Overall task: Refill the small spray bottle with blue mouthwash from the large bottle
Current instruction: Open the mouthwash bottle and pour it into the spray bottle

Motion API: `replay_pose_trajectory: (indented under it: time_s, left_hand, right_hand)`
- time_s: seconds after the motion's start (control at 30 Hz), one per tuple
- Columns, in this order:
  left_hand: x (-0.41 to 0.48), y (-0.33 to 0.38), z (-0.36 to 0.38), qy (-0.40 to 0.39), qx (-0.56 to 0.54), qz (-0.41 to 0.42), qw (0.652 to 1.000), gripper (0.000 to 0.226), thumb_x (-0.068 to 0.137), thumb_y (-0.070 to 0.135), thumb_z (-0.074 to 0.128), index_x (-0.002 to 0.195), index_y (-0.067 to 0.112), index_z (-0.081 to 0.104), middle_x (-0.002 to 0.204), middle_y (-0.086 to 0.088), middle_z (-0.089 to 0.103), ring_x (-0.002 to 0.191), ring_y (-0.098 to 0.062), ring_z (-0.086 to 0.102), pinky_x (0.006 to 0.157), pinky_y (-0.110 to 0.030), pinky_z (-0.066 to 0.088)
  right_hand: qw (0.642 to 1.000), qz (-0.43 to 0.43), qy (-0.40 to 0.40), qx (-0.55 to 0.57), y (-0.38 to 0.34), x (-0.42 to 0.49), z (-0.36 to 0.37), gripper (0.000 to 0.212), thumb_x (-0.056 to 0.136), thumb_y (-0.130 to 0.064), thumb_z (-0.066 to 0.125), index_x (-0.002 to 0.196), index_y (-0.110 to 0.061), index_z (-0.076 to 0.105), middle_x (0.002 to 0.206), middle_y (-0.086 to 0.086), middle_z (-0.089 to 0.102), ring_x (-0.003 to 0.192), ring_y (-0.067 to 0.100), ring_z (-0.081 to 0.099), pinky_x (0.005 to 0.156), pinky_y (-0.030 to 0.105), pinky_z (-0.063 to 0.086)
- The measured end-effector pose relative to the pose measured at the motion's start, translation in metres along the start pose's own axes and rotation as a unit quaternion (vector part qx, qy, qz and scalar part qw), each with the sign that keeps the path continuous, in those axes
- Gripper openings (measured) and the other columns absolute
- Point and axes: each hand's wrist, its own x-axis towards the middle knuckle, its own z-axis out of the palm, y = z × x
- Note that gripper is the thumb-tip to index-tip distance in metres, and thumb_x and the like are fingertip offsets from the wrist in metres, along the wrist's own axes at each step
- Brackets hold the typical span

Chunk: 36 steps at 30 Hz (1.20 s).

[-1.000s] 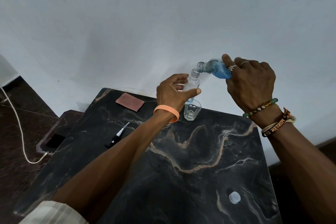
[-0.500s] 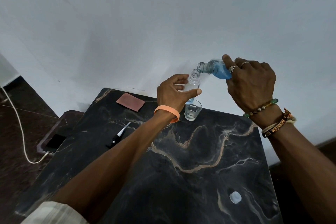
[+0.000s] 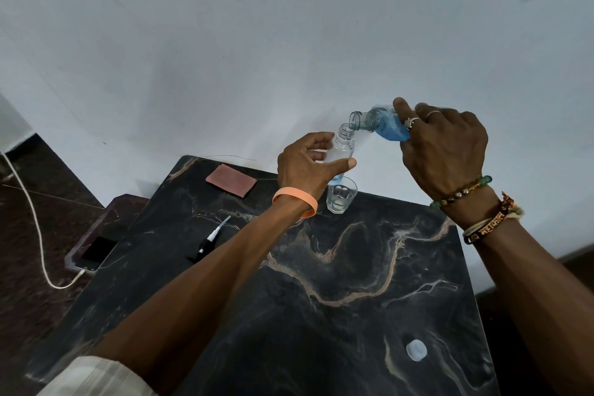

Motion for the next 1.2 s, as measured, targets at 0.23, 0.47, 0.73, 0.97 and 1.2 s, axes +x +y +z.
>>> replay_pose_trajectory:
  time_s: [0.23,0.47,0.73,0.97,1.2]
  left_hand:
    - [0.0019,-0.0006,-0.0005,-0.002,0.006,0.002,1.0,0.054,0.056,0.038,0.091,0.105,0.027,0.07,0.094,0.015,0.069,0.083,-0.001,0.067,0.067,-0.016,0.055]
    - [0.0025,-0.0007,0.0002,-0.006,0.009,0.003,1.0,0.054,0.057,0.038,0.091,0.106,0.026,0.07,0.093,0.016,0.068,0.082,0.003,0.065,0.064,-0.01,0.052]
    - [0.003,-0.0001,0.0017,-0.004,0.002,0.002,1.0,0.054,0.057,0.036,0.091,0.105,0.026,0.07,0.092,0.016,0.069,0.079,0.005,0.065,0.062,-0.01,0.052]
    - [0.0039,-0.0008,0.0016,-0.005,0.002,0.0,1.0,0.054,0.056,0.037,0.091,0.105,0.027,0.07,0.095,0.014,0.07,0.082,-0.002,0.067,0.068,-0.017,0.056]
    - [0.0034,-0.0008,0.0022,-0.005,0.003,0.001,1.0,0.054,0.057,0.037,0.091,0.106,0.026,0.07,0.096,0.014,0.07,0.083,0.0,0.067,0.066,-0.014,0.054]
  right_hand:
    - [1.0,-0.001,0.006,-0.003,-0.0007,0.0013,0.0018,0.053,0.084,-0.012,0.062,0.136,-0.013,0.054,0.112,0.019,0.068,0.094,0.042,0.063,0.075,0.042,0.046]
    - [1.0,-0.006,0.023,0.002,0.0002,0.002,0.0018,0.053,0.08,-0.008,0.065,0.133,-0.011,0.058,0.108,0.02,0.069,0.088,0.042,0.064,0.07,0.041,0.046]
    - [1.0,-0.006,0.028,0.003,0.0029,0.0023,0.0021,0.052,0.08,-0.009,0.066,0.132,-0.011,0.058,0.108,0.02,0.069,0.089,0.042,0.065,0.071,0.042,0.047]
    - [1.0,-0.005,0.017,0.006,0.002,0.0022,0.0031,0.053,0.082,-0.009,0.065,0.134,-0.011,0.056,0.11,0.021,0.068,0.092,0.043,0.064,0.074,0.043,0.047]
    - [1.0,-0.005,0.008,0.001,0.0019,0.0019,0.0021,0.054,0.082,-0.01,0.064,0.135,-0.011,0.055,0.113,0.021,0.067,0.094,0.043,0.064,0.075,0.043,0.047]
